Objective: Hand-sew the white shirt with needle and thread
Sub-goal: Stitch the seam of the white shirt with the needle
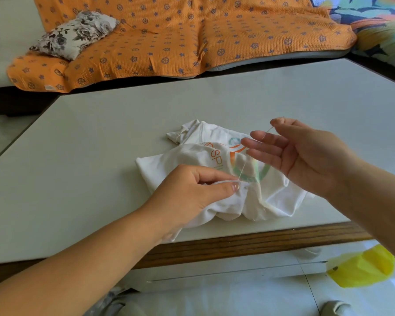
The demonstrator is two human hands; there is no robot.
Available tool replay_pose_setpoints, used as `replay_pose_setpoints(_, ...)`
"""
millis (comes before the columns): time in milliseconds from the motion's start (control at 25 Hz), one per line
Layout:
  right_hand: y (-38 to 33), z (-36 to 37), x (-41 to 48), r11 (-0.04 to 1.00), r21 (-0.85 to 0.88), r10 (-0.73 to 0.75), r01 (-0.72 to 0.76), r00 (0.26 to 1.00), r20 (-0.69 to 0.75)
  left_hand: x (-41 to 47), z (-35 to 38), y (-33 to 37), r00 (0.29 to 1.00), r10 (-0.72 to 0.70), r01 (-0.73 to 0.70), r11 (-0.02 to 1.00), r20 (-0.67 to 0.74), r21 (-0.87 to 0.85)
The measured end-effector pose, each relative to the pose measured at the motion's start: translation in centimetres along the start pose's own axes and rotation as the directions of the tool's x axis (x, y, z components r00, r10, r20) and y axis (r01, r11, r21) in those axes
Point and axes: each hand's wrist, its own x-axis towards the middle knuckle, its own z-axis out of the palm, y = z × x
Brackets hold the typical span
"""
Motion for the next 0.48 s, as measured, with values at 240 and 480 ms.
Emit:
replay_pose_setpoints(240,-0.9,-1.0,1.1,0.933,-0.290,-0.242,0.216,0.968,-0.059,0.1,-0.2,0.0,1.000,-0.014,0.014,1.000,0.019,-0.020)
replay_pose_setpoints(480,-0.8,-2.0,1.7,0.658,-0.658,-0.494,0.367,0.869,-0.009,0.0,-0.1,0.1,0.999,-0.028,0.029,0.999,0.033,-0.026)
